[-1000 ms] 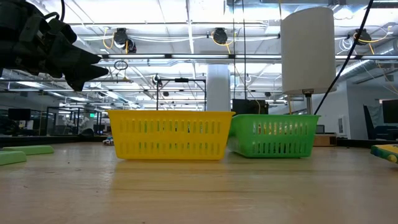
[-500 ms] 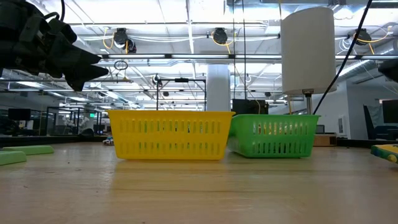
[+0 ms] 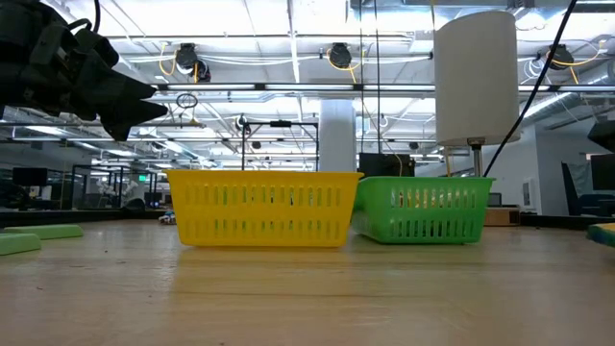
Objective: Pick & Place School Supplies
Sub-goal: Put the yellow crayon box into the right green bin
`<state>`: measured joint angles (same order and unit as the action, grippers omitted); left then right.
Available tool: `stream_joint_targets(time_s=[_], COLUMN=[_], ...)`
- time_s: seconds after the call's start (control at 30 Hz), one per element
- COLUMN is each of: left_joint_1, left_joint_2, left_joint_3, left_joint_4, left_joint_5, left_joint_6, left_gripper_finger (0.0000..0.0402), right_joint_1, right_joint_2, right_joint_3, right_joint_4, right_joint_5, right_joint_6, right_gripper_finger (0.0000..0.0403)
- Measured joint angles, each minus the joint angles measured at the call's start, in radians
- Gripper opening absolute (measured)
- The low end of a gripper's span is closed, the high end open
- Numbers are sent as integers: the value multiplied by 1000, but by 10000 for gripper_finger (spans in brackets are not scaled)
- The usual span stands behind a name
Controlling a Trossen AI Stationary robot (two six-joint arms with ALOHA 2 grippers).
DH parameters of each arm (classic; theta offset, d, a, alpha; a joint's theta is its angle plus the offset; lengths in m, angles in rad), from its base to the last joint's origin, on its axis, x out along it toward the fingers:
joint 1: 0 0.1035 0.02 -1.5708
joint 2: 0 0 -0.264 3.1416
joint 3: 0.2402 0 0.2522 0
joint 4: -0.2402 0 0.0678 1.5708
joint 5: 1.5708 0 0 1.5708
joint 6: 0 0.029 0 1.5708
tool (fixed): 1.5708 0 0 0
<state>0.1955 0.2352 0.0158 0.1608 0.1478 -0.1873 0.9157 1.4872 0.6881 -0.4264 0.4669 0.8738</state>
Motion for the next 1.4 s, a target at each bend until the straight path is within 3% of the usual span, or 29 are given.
stream_joint_targets(time_s=[0.27,0.7,1.0,1.4], left_joint_1=[0,0,0,0], left_joint_2=[0,0,0,0], left_joint_3=[0,0,0,0], left_joint_4=[0,0,0,0], left_joint_5=[0,0,0,0], left_joint_6=[0,0,0,0], left_gripper_finger=[214,214,214,214], right_joint_1=[0,-10,-38,-38], right_joint_2=[0,0,0,0], right_joint_3=[-19,-19,-19,-19], right_joint_4=[134,128,11,64], right_joint_5=[-75,30,-2,-30], right_joint_6=[-4,4,55,27], right_gripper_finger=[256,256,256,248])
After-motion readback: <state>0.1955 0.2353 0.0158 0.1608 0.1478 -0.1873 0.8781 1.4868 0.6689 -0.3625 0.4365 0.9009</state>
